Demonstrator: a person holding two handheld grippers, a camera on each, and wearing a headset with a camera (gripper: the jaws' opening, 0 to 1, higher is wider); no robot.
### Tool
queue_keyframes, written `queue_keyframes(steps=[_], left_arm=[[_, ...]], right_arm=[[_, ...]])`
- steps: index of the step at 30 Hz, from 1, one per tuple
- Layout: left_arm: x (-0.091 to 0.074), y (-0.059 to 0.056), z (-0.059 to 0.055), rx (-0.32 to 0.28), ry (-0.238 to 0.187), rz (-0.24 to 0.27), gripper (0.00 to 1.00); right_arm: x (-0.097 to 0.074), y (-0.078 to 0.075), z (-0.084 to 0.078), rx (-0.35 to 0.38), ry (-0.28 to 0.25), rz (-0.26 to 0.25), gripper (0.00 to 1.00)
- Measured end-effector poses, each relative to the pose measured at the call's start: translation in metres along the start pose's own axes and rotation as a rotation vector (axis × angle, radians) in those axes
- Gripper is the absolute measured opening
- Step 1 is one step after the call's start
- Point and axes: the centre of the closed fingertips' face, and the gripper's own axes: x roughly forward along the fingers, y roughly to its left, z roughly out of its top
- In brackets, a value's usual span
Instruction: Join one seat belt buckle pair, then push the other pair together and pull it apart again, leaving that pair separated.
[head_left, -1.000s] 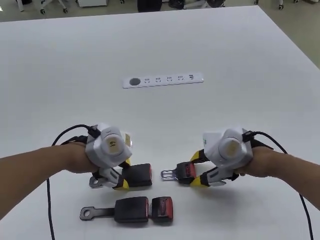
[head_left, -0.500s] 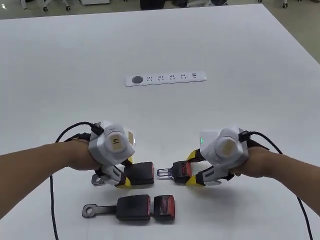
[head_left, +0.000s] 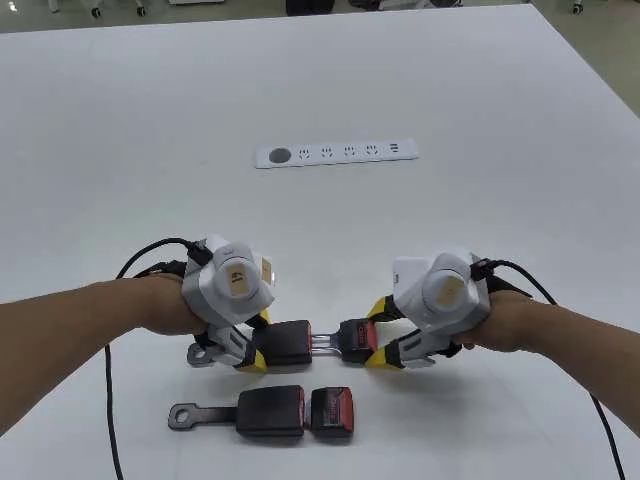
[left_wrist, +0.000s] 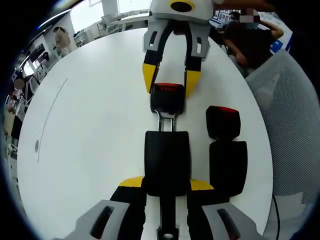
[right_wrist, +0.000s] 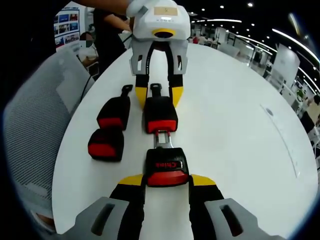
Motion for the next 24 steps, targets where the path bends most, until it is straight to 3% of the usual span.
queue_keyframes(steps=[12, 24], left_arm=[[0.000, 0.000, 0.000, 0.003, 0.000, 0.005, 0.32], [0.001, 0.001, -0.001, 0.003, 0.006, 0.007, 0.31]], right_arm=[[0.007, 0.004, 0.011, -0.007, -0.019, 0.000, 0.30], [0.008, 0.002, 0.009, -0.013, -0.011, -0.008, 0.29]])
